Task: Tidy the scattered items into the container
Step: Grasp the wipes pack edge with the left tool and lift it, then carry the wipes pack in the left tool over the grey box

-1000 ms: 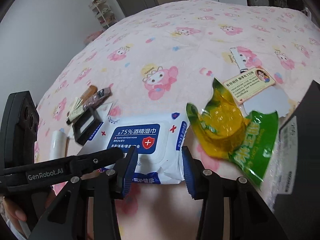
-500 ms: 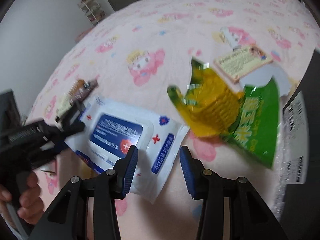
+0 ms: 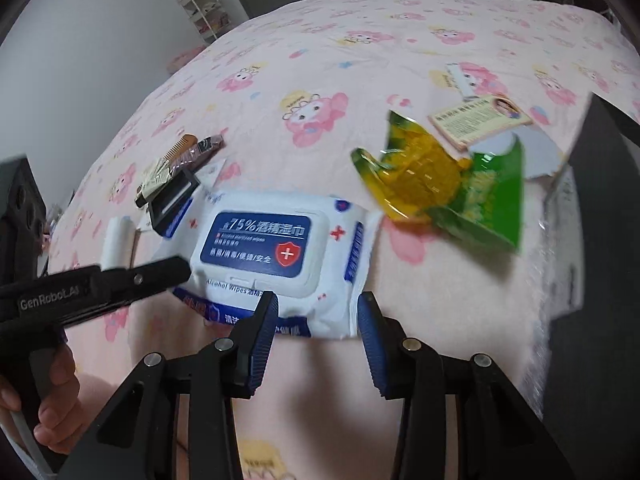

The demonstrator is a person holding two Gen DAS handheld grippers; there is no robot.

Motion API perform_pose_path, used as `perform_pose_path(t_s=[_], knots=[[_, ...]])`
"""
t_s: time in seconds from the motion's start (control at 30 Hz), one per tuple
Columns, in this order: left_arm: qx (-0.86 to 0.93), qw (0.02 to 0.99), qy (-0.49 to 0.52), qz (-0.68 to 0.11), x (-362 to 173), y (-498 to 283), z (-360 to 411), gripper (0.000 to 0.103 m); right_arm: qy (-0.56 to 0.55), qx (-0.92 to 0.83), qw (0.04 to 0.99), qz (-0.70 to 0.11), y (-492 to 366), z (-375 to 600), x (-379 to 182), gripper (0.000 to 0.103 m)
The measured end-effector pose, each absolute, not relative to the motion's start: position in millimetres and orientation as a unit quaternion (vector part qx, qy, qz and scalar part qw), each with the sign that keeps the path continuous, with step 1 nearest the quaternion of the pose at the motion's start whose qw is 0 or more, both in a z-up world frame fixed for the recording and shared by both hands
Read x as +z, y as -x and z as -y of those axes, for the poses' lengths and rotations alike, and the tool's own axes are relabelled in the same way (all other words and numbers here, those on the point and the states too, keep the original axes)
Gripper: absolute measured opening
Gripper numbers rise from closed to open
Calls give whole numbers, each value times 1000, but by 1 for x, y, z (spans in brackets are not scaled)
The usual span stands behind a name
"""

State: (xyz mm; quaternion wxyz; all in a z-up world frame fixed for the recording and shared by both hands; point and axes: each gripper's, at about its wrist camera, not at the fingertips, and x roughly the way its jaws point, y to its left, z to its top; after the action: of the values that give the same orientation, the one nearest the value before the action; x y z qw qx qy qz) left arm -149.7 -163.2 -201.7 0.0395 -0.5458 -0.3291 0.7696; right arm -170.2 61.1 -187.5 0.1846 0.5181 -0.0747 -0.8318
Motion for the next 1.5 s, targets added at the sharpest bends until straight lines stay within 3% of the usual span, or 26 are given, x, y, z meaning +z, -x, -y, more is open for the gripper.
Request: perform_pose_path(t_s=[0.13, 0.4, 0.53, 0.6, 0.63, 0.93, 1.1, 1.3, 1.37, 1.5], knots=[[763, 12, 530, 370, -200, 142, 180, 44, -516, -832, 182, 89, 169, -72, -181, 37], [780, -18, 520, 348, -210, 166, 180, 43, -520, -831, 147, 132, 185, -91, -203, 45], [774, -17, 544, 323, -223, 176, 167, 29, -527, -819, 158, 163, 193, -92, -220, 44], [773, -16, 544, 325, -223, 176, 168, 23, -522, -820, 174, 156, 193, -86, -218, 37], [773, -13, 543, 329, -222, 175, 168, 22, -520, -820, 185, 155, 192, -83, -217, 33], [765, 10, 561, 316, -207, 143, 156, 21, -530, -814, 216, 99, 160, -68, -195, 32], [765, 6, 558, 322, -203, 131, 156, 38, -542, -808, 218, 76, 141, -69, -196, 32], [738, 8, 534, 413, -222, 140, 179, 40, -534, -816, 189, 115, 153, -85, -202, 36], [735, 3, 535, 416, -226, 145, 179, 40, -530, -817, 188, 129, 158, -87, -209, 47], [728, 1, 568, 383, -236, 154, 165, 42, -529, -814, 189, 151, 165, -86, -225, 50]])
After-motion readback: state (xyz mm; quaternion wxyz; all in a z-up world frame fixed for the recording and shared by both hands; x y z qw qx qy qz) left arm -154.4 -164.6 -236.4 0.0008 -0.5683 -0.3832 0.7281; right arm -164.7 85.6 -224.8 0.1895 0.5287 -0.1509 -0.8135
